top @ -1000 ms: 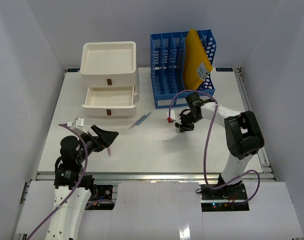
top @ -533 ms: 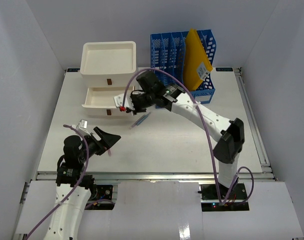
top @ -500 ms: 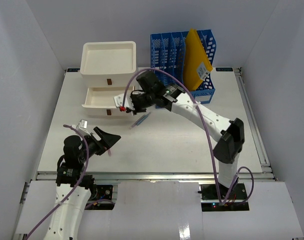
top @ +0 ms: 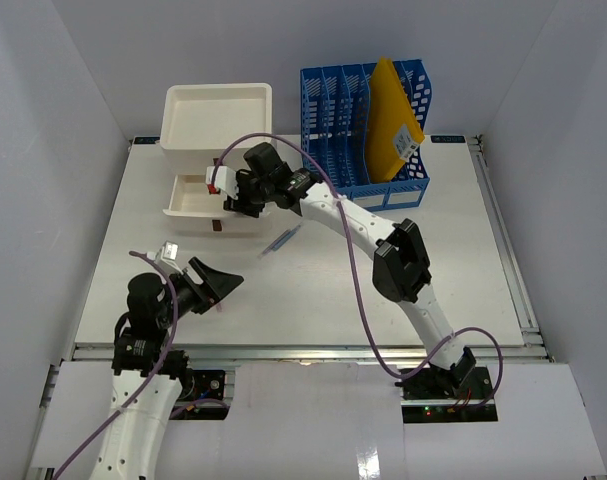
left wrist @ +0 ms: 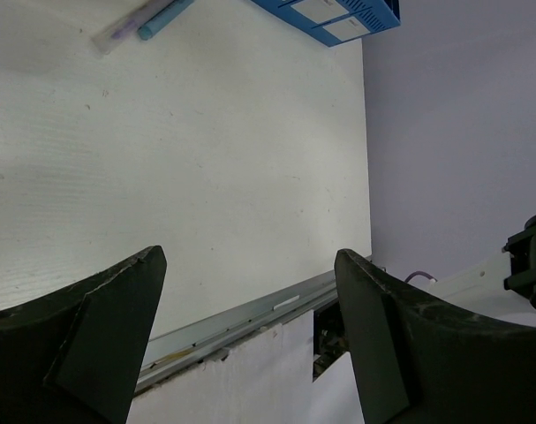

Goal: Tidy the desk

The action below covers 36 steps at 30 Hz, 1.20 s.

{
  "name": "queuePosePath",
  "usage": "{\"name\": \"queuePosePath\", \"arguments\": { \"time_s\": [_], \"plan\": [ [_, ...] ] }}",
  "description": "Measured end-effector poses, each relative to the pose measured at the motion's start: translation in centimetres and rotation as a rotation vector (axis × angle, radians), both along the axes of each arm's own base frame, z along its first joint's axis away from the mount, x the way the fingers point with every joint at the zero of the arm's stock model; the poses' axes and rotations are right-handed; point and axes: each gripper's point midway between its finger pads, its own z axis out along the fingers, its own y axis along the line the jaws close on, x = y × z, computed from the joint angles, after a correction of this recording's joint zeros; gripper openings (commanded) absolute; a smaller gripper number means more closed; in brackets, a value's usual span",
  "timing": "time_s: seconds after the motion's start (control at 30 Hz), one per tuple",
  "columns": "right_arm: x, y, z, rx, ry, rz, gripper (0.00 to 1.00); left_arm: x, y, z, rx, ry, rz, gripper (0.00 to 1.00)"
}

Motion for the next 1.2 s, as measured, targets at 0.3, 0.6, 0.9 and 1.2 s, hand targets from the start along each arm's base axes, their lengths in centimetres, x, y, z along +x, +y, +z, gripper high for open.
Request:
{"name": "queuePosePath", "arguments": {
  "time_s": [0.3, 0.6, 0.9, 1.2],
  "plan": [
    [-3.8, -3.1, 6.7, 0.139, 0.124, 0.083, 0.59, 1.0, -0.3, -1.1, 0.022, 0.060, -0.030, 0.66],
    [-14.3, -16.8, 13.4, 0.314, 0.145, 0.329, 0.26, 4.8, 0.4, -3.0, 0.048, 0.148, 0.034, 0.15],
    [-15.3, -26.9, 2.4, 0.317, 0.386, 0.030, 0.28, 11.0, 3.9, -6.8, 0.070, 0.263, 0.340, 0.20],
    [-12.1, -31.9, 1.8, 0.430, 0.404, -0.159, 0.30, 17.8, 5.9, -5.7, 0.071, 0.235, 0.494, 0.33]
  ]
}}
